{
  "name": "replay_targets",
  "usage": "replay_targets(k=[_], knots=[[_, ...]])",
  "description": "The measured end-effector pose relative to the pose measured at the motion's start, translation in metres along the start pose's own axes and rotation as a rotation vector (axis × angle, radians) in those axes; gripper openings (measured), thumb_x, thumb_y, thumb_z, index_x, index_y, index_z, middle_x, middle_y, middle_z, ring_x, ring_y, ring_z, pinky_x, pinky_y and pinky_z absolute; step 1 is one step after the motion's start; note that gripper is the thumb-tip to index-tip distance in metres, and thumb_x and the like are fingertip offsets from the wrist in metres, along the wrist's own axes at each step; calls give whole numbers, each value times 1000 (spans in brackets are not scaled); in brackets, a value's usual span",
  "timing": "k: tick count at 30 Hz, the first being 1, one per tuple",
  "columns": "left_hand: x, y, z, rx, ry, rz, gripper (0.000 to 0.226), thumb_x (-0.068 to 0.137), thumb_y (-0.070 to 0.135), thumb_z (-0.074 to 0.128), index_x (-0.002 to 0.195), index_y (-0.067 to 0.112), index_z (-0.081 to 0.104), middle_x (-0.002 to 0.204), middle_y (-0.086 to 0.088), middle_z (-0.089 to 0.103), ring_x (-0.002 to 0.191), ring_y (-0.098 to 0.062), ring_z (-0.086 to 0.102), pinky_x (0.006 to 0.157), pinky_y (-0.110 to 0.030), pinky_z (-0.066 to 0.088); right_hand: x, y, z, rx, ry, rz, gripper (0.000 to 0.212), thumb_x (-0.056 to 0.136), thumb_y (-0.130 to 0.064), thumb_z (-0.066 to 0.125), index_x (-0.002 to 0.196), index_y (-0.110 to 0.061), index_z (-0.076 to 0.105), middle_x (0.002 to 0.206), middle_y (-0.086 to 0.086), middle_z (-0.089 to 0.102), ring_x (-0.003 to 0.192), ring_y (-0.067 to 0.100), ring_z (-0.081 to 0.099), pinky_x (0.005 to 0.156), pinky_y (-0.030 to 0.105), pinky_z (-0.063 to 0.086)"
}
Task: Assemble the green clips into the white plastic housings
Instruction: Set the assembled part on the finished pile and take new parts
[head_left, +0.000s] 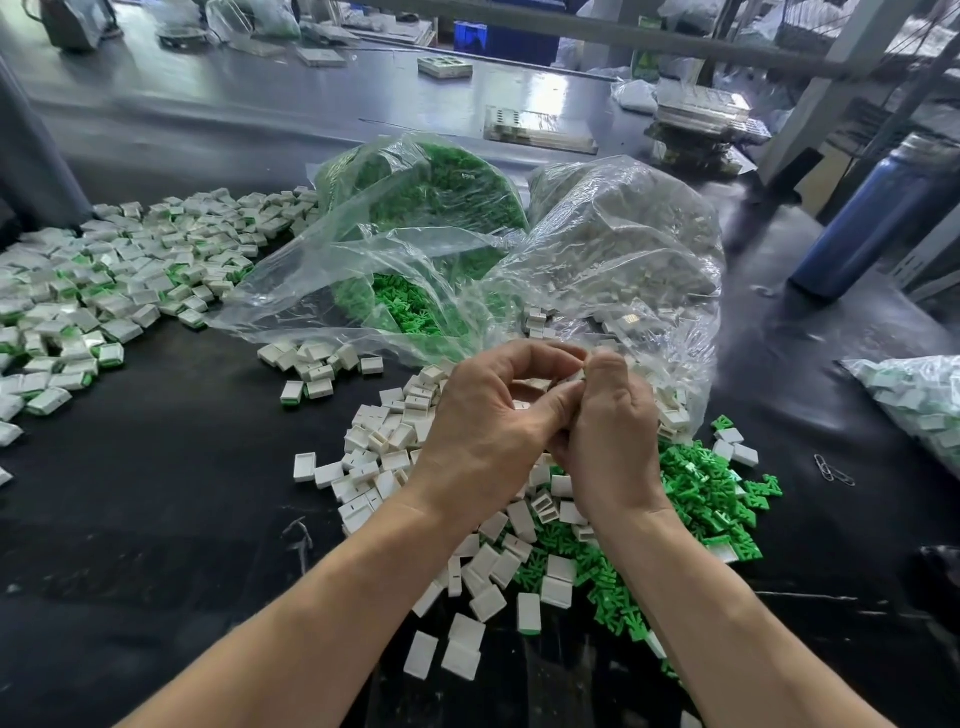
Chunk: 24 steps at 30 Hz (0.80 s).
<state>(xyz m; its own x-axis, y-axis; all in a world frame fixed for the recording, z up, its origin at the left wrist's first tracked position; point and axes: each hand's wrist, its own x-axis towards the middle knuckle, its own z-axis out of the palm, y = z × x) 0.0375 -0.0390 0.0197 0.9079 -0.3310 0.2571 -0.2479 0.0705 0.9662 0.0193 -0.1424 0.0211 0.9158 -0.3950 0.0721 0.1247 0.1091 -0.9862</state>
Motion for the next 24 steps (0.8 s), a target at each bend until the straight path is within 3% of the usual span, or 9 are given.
replay_targets(k=[2,5,7,9,12,16,20,24], knots=[[0,0,0,-15,-2,-2,7,94,8,74,100,8,76,110,5,77,88,-16,76,65,-26,61,-1,1,-1,-14,-3,-19,47,98,-40,35,86,-35,80,87,30,70,75,56,62,56,47,50],[0,0,-1,-17,4,-9,6,94,9,74,100,9,76,109,6,77,87,-16,76,64,-27,61,-2,1,-2,-29,-14,-26,46,99,-41,35,88,-34,80,83,24,72,66,33,66,51,38,51],[0,0,-1,-18,7,-28,6,94,9,75,100,10,75,109,8,77,88,-16,77,65,-29,62,-1,1,-2,-32,-34,-6,46,101,-43,37,87,-35,80,79,25,70,66,30,63,52,37,49],[1,-1,-4,-20,10,-41,6,94,10,74,101,10,74,108,6,77,87,-17,77,68,-33,64,0,1,-4,-32,-76,10,54,107,-50,36,77,-36,79,63,14,63,63,27,59,54,36,48],[3,-2,-10,-1,27,-51,8,94,13,76,101,13,74,101,1,78,88,-20,76,79,-39,64,3,-2,-14,-100,-139,-9,68,110,-57,33,59,-29,70,51,-4,47,44,10,42,40,20,34],[5,-3,-18,87,83,-49,10,91,21,78,100,20,74,93,3,75,86,-21,72,75,-35,63,11,-6,-31,-177,-120,-106,56,109,-49,42,78,-12,71,60,2,59,47,10,47,41,17,34],[6,-2,-29,175,112,-39,9,92,17,76,100,21,73,90,7,73,82,-6,69,72,-19,57,16,-6,-42,-328,-126,-158,30,105,-36,58,87,-17,72,64,-6,62,55,8,53,49,20,40],[11,-1,-59,340,175,-104,13,93,14,73,102,23,69,94,7,71,85,3,68,69,-11,54,20,-4,-52,-578,-146,-123,30,104,-40,61,84,-21,72,70,-2,68,60,16,60,58,25,52]])
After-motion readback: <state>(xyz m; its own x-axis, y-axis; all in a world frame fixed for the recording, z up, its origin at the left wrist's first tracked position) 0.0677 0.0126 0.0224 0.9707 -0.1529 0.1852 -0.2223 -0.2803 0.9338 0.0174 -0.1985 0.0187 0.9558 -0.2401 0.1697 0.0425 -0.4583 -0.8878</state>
